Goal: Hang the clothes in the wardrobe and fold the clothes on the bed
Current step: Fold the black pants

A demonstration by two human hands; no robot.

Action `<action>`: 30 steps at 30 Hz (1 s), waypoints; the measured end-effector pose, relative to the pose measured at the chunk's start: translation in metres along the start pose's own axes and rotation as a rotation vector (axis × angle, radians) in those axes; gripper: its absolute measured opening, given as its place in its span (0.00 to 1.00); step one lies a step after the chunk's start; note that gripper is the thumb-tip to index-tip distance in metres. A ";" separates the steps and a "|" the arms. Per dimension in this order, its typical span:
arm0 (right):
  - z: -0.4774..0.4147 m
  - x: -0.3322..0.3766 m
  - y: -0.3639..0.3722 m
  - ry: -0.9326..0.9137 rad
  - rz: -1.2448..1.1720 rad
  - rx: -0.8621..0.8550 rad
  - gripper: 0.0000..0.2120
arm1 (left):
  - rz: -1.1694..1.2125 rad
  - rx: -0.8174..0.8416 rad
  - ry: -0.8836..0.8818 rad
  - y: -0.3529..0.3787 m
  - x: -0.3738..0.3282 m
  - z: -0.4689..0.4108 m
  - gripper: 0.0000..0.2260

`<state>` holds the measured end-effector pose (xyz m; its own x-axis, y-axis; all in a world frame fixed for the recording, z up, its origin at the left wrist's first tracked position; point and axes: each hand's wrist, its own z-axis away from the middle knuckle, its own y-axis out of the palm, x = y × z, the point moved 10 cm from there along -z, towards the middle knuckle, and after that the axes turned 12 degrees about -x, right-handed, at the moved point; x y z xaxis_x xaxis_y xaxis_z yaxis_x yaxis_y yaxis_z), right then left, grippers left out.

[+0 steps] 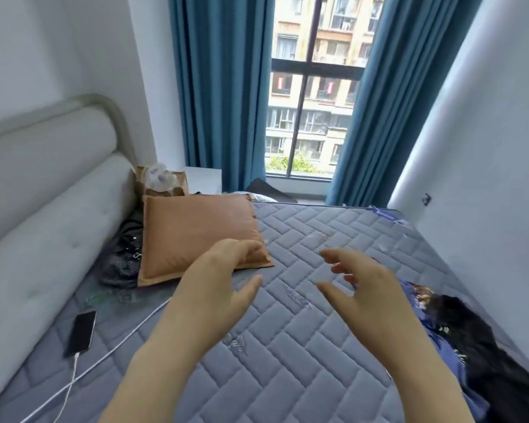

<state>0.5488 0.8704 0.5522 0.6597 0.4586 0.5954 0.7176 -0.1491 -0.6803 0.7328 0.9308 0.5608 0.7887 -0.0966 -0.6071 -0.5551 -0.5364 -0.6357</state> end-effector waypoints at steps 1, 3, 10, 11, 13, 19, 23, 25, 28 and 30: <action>0.002 -0.020 -0.010 0.024 0.027 -0.001 0.19 | 0.010 0.028 0.017 0.019 -0.012 -0.004 0.19; 0.006 -0.060 -0.032 0.072 0.071 -0.010 0.20 | 0.032 0.084 0.048 0.058 -0.038 -0.010 0.19; 0.013 -0.211 -0.134 0.204 0.141 -0.052 0.20 | 0.123 0.211 0.114 0.213 -0.154 -0.019 0.18; 0.015 -0.234 -0.151 0.220 0.157 -0.062 0.20 | 0.132 0.232 0.129 0.237 -0.172 -0.019 0.18; 0.020 -0.279 -0.184 0.259 0.186 -0.078 0.20 | 0.146 0.267 0.164 0.282 -0.208 -0.019 0.18; 0.055 -0.379 -0.274 0.419 0.285 -0.175 0.20 | 0.206 0.427 0.291 0.399 -0.307 -0.002 0.18; 0.101 -0.426 -0.322 0.562 0.362 -0.232 0.20 | 0.270 0.563 0.415 0.462 -0.368 0.020 0.18; 0.120 -0.441 -0.341 0.614 0.403 -0.250 0.19 | 0.293 0.616 0.499 0.487 -0.395 0.032 0.18; 0.138 -0.461 -0.361 0.665 0.454 -0.250 0.19 | 0.312 0.721 0.620 0.525 -0.424 0.054 0.18; 0.147 -0.474 -0.369 0.688 0.488 -0.221 0.20 | 0.291 0.790 0.684 0.548 -0.433 0.066 0.18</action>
<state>-0.0616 0.8365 0.4582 0.8420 -0.3207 0.4338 0.2999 -0.3902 -0.8705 0.0696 0.7341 0.4435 0.4438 -0.7112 -0.5452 -0.5651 0.2501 -0.7862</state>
